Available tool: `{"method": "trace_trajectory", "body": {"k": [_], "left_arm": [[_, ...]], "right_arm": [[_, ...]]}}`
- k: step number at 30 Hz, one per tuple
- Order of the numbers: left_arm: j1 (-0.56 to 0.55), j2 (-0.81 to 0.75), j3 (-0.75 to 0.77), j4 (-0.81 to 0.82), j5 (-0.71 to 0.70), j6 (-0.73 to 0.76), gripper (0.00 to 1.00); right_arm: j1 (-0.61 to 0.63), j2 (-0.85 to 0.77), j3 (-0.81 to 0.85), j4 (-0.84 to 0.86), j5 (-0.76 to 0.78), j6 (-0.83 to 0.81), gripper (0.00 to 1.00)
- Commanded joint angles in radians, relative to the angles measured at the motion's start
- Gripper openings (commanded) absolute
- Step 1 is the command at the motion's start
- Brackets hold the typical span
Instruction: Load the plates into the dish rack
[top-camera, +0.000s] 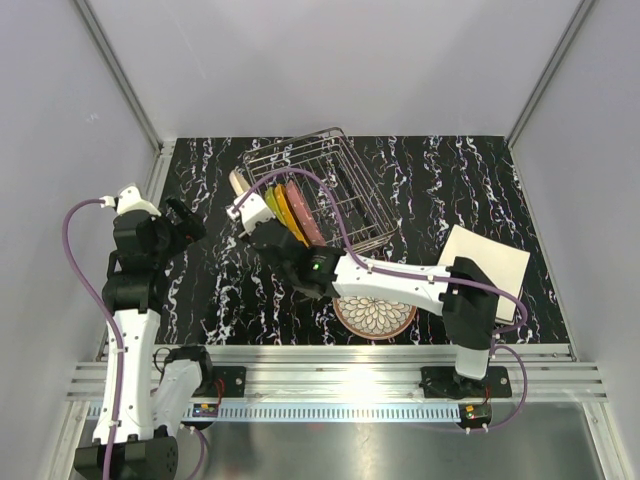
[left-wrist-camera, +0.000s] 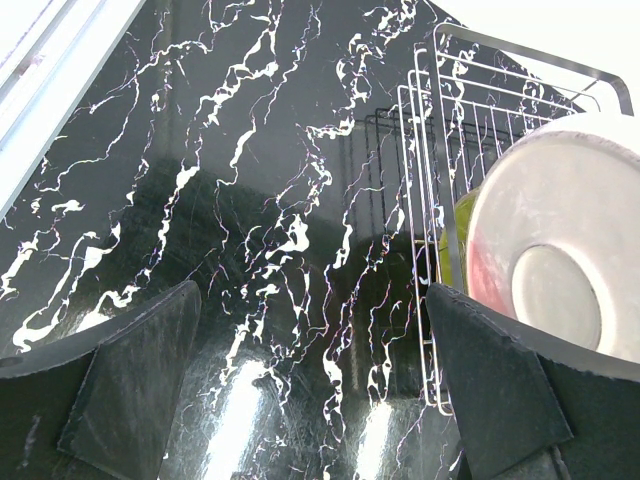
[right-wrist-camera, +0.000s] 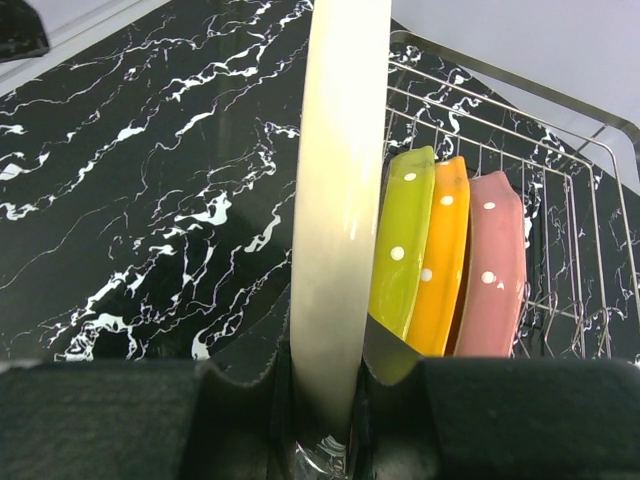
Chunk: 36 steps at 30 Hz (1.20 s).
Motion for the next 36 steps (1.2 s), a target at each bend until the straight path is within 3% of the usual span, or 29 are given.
{"method": "trace_trajectory", "body": {"k": [1,36], "left_arm": [[-0.004,0.003,0.001,0.048,0.012,-0.002,0.99],[-0.004,0.008,0.0,0.051,0.018,-0.001,0.99]], "right_arm": [[-0.031,-0.026,0.064,0.131,0.082,0.0,0.0],[-0.109,0.008,-0.03,0.109,-0.047,0.19,0.0]]}}
